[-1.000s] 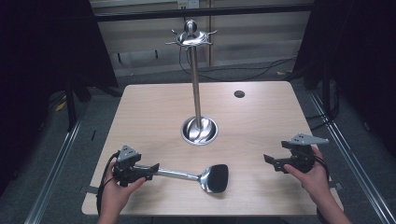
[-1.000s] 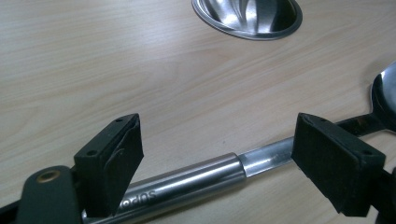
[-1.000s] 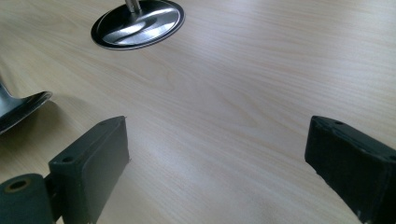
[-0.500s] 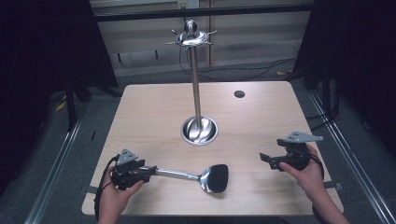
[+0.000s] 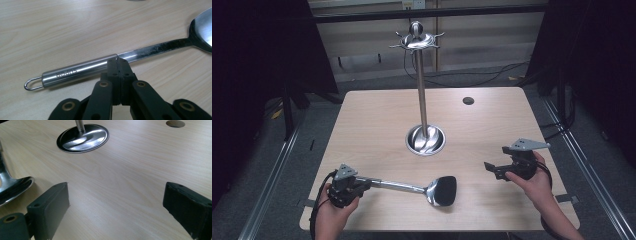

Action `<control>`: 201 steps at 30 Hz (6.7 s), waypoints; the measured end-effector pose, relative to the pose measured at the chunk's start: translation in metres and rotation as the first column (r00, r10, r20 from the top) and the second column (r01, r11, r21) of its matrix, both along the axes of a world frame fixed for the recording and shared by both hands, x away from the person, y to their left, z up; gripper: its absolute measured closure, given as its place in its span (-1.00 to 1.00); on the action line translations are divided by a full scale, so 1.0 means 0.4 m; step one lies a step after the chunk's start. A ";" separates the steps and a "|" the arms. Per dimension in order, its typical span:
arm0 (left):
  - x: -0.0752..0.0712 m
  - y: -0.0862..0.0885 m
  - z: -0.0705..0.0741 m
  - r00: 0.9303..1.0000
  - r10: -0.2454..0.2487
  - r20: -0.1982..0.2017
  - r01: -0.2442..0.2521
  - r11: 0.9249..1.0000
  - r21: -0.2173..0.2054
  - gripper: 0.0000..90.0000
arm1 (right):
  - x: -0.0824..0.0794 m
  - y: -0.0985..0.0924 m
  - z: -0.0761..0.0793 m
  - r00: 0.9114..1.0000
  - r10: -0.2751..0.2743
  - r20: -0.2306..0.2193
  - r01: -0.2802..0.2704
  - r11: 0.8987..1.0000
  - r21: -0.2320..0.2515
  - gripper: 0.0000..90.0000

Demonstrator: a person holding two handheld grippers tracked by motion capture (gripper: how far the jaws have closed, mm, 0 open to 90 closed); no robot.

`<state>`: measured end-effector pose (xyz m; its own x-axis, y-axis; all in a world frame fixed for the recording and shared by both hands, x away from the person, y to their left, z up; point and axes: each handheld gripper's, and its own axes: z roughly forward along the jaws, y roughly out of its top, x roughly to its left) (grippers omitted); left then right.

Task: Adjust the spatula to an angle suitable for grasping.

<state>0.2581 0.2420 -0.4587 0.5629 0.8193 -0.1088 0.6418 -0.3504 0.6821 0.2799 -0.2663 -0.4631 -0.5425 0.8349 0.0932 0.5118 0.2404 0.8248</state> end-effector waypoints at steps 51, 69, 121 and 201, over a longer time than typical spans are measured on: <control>0.130 -0.108 -0.073 0.999 0.014 -0.044 -0.013 0.999 0.036 1.00 | -0.057 -0.066 0.001 0.996 -0.084 0.002 0.084 0.996 0.019 -0.86; 0.211 -0.155 -0.077 0.995 0.085 -0.051 -0.084 0.996 0.020 1.00 | -0.052 -0.059 0.006 0.997 -0.077 0.008 0.077 0.997 0.028 -0.86; 0.350 -0.256 -0.040 0.910 0.308 -0.279 -0.334 0.941 -0.050 0.09 | -0.048 -0.047 0.005 0.998 -0.062 0.005 0.062 0.997 0.035 -0.86; 0.387 -0.268 -0.024 0.868 0.401 -0.291 -0.377 0.916 0.137 0.68 | -0.044 -0.070 0.009 0.996 -0.086 0.003 0.086 0.993 0.083 -0.86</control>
<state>0.4128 0.1349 -0.4684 0.1449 0.9773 -0.1543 0.9091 -0.0699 0.4107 0.2622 -0.2943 -0.4594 -0.4700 0.8681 0.1601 0.5218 0.1269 0.8436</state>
